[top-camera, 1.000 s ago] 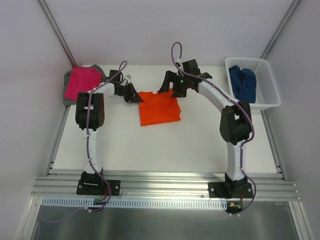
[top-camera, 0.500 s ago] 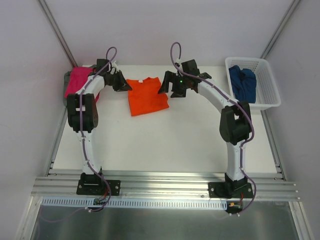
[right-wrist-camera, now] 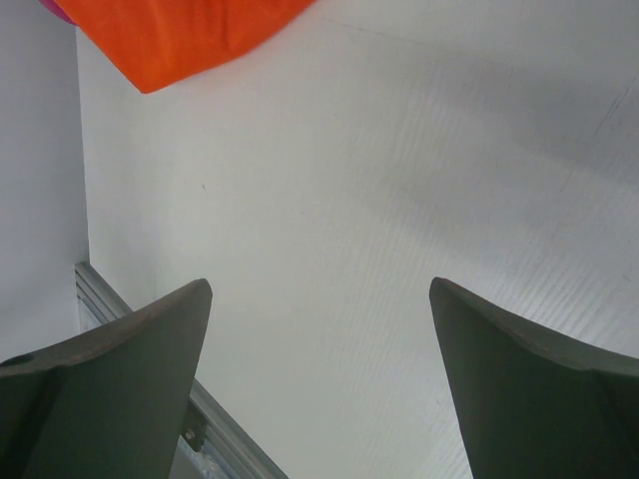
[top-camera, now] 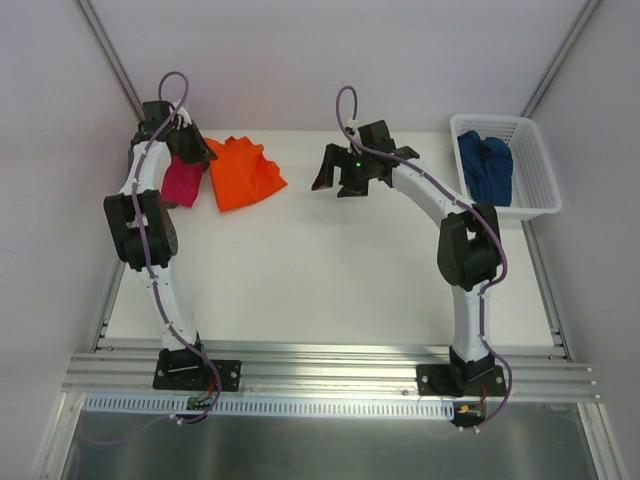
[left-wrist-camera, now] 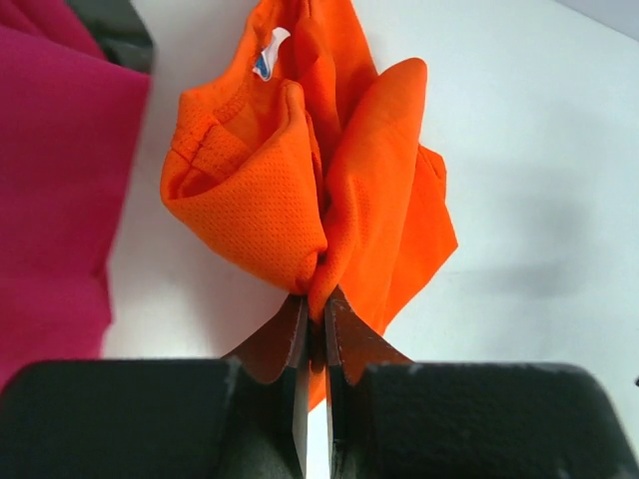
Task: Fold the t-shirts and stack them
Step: Neatly place the folded tshirt to the corner
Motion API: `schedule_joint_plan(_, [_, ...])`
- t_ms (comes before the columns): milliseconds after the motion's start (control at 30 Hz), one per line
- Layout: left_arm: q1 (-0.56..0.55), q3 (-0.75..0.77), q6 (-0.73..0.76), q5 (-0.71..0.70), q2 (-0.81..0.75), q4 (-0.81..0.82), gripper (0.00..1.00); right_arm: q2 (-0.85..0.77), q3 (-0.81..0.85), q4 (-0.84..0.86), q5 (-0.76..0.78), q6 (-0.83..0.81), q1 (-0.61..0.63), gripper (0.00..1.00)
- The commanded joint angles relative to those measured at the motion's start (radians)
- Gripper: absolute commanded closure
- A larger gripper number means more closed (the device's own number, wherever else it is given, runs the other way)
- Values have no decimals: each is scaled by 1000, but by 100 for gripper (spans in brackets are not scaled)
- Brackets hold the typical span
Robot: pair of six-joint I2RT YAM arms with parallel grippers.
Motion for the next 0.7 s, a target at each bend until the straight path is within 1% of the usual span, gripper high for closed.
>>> schedule_joint_plan(0, [42,82,71,-69,-61,-16,100,-68,14,29,-8,14,6,4])
schedule_joint_plan(233, [99,147,93,-117,-55,-20,100,-71,-6,33,-10,19,6,4])
schedule_joint_plan(400, [125,156,96,-174,-70,-19,100,-65,-4,33,-10,22,7,4])
schedule_joint_plan(667, [133,225,122,-288,-60,-7,100,-63,3,36,-7,23,14,4])
